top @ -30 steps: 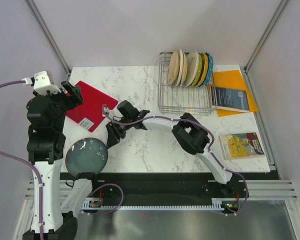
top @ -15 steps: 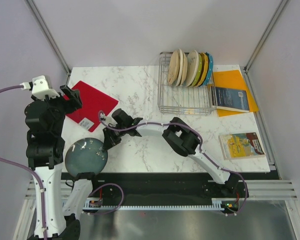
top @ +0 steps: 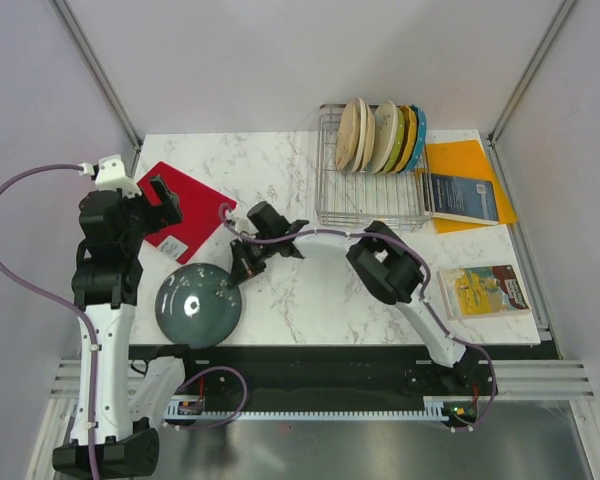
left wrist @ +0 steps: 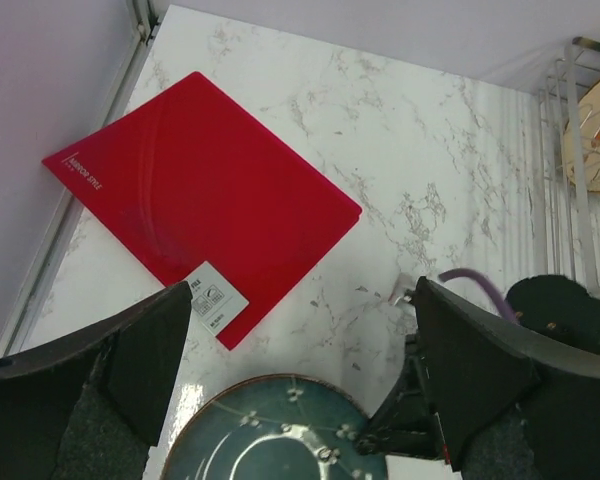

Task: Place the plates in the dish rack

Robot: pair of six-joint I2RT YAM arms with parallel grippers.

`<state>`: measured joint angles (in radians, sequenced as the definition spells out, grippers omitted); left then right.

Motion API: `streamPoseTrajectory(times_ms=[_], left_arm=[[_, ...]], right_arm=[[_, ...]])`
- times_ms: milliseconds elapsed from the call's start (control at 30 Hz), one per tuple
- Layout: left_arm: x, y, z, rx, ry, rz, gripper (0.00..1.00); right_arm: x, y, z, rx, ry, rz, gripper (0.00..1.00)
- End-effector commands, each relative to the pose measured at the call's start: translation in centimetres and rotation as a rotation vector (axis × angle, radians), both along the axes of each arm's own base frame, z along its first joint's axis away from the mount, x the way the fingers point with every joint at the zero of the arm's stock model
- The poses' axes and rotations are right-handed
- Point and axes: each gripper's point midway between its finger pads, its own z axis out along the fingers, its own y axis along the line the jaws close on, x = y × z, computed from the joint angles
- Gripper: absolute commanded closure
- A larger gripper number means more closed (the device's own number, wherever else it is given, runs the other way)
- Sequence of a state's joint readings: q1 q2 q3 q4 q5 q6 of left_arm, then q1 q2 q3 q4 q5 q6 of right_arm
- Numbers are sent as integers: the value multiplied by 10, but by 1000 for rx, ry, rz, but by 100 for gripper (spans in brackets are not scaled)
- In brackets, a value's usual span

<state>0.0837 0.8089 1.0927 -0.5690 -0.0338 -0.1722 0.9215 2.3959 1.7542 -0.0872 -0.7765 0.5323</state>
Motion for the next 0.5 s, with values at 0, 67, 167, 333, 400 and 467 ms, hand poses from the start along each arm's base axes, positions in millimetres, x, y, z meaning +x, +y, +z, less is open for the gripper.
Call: streamPoseTrajectory(times_ms=[0, 67, 167, 333, 400, 467], left_arm=[[6, 1, 48, 111, -176, -43, 0], [12, -11, 48, 145, -176, -134, 0], [17, -29, 43, 190, -161, -276, 0], [29, -62, 44, 111, -166, -472, 0], [45, -74, 45, 59, -120, -549, 2], [55, -85, 59, 29, -121, -629, 9]], right_arm=[[57, -29, 114, 196, -157, -64, 100], [71, -44, 140, 224, -186, -98, 100], [92, -70, 165, 233, -223, -157, 100], [127, -122, 202, 238, -352, -219, 100], [136, -135, 214, 249, -365, -246, 100], [145, -150, 229, 267, -393, -269, 100]])
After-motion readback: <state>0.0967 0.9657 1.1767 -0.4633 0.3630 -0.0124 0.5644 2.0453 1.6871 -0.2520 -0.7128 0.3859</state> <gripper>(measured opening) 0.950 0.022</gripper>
